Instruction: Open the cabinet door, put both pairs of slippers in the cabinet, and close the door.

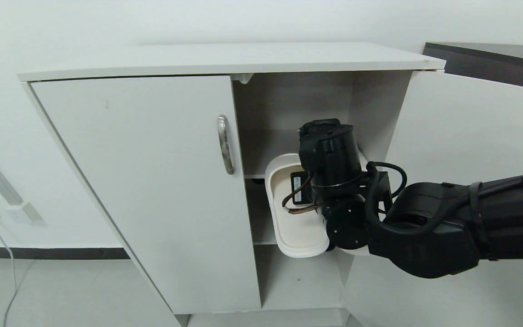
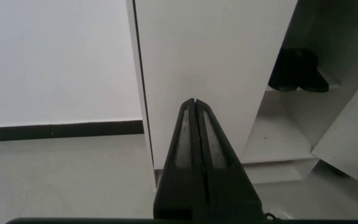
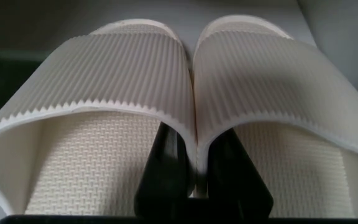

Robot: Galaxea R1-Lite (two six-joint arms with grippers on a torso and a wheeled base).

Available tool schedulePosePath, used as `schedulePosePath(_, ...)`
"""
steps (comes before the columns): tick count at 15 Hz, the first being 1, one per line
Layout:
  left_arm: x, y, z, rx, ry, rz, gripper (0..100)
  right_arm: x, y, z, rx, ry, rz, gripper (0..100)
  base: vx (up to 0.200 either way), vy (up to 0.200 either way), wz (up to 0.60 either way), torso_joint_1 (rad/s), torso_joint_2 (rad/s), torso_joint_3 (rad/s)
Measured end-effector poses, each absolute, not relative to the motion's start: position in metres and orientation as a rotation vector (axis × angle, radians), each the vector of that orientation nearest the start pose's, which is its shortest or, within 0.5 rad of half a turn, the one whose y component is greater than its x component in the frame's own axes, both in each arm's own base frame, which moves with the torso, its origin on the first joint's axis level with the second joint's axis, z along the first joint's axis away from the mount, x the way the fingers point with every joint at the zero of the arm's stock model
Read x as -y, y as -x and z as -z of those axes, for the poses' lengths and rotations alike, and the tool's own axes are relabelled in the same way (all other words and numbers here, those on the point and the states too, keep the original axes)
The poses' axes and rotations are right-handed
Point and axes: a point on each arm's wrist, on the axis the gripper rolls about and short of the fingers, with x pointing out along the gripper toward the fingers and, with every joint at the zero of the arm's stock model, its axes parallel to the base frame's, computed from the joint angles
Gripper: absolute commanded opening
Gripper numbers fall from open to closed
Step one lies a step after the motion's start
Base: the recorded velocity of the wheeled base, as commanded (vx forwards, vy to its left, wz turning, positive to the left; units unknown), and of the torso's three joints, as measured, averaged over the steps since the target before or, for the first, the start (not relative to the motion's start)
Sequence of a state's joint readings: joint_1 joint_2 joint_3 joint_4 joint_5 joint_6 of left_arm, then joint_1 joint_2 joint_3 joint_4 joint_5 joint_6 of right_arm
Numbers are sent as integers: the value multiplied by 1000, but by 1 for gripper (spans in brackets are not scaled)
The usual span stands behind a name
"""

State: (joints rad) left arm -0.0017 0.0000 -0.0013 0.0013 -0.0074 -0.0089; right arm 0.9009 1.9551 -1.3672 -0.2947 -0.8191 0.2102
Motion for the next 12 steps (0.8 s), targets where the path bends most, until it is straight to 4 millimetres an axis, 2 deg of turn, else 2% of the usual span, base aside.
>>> schedulePosePath(4,0,23,-76,1,9,9,0,-296,-256,-216,-200,15,-60,0,200,0,0,4,0,-2)
schedulePosePath(10,0,23,-76,1,9,7,0,-295,-257,-217,-198,12,-57,0,0,0,0,0,0,0)
schedulePosePath(12,0,23,-76,0,9,8,0,-292,-265,-218,-193,4,-38,0,0,0,0,0,0,0)
